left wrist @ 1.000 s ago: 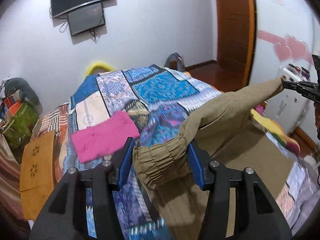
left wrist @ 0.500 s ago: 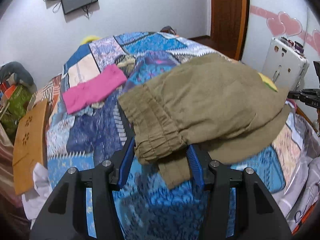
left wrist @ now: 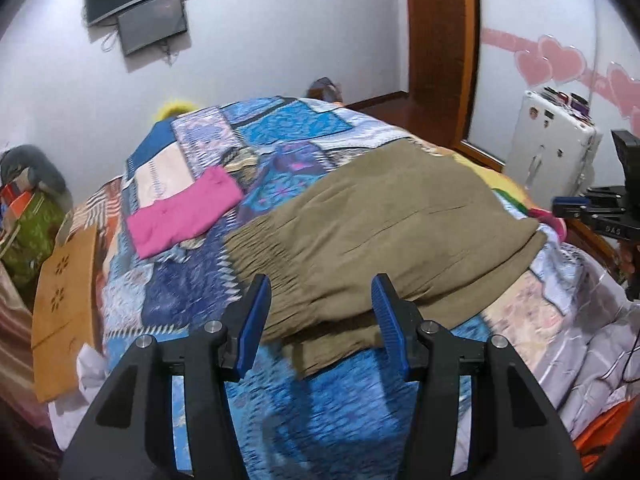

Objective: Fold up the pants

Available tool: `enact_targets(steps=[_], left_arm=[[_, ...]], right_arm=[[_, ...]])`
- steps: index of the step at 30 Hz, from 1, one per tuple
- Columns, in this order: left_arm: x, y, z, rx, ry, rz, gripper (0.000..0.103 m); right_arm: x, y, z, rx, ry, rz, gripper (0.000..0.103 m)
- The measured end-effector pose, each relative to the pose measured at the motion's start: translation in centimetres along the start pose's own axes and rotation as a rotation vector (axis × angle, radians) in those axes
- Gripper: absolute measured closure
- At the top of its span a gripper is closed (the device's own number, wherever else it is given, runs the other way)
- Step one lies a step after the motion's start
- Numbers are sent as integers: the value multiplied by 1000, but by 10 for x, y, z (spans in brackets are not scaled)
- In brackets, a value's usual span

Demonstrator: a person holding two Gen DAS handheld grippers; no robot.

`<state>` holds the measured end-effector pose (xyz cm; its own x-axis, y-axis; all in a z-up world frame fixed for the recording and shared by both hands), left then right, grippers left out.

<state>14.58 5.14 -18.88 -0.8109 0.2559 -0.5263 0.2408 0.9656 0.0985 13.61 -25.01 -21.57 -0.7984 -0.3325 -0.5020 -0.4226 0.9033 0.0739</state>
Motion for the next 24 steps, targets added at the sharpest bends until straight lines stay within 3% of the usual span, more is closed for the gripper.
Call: enact_targets(steps=[4,7,11,21,24], left_arm=[[-13,-30,13,14,38,68,49],[-13,-51,28,8,76,133,42],[-6,-67,51,-4,133,195,42],[-10,-60,70,95,180,132,42],[-9,-69,66,96,162,161,42]], right_arm=[[-17,32,-1,-43,-46,-75,62],[-24,60,12,-72,-40,-158,61],[-23,85,33,-94,-2,-237,61],[-27,101,67,-143,65,-295,62],[-31,100,67,-153,54,-297,78]])
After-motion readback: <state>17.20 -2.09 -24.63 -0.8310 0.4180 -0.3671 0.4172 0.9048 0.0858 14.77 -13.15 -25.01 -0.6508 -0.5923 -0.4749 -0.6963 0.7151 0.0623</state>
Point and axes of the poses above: each gripper's, at about its wrist camera, not at the fingertips, and z roughly the way its jaws point, y to its left, x to its underside, the point moved 4 cm from there along z, roughly the way its jaws point, and after that the axes turned 13 degrees about y, right-handed, at the moved point
